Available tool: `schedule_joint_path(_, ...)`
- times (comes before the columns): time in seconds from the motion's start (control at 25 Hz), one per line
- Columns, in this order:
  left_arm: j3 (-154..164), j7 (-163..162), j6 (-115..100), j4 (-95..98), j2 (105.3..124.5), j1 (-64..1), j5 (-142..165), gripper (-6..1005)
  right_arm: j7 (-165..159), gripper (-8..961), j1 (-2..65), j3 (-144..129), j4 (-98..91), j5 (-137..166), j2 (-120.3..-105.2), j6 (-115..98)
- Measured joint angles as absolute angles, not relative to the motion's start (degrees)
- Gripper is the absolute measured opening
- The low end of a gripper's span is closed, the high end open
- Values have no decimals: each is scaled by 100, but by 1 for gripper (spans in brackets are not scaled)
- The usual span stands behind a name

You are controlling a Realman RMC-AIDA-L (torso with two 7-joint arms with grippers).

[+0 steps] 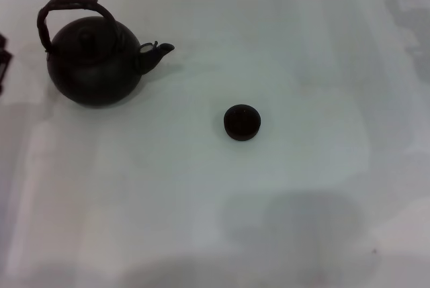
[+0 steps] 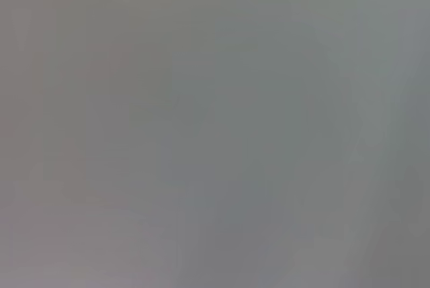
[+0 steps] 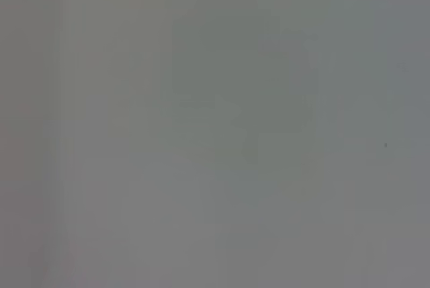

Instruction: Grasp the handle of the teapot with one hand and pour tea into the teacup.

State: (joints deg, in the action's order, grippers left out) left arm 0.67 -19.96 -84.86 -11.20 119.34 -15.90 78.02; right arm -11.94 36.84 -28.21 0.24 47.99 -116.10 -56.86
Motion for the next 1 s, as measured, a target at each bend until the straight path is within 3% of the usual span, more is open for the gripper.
schedule_joint_path(1.0, 62, -2007, -7362, -776, 11908, -2158, 7478, 887, -1222, 827, 3735, -2821, 125, 4798, -11619, -5615)
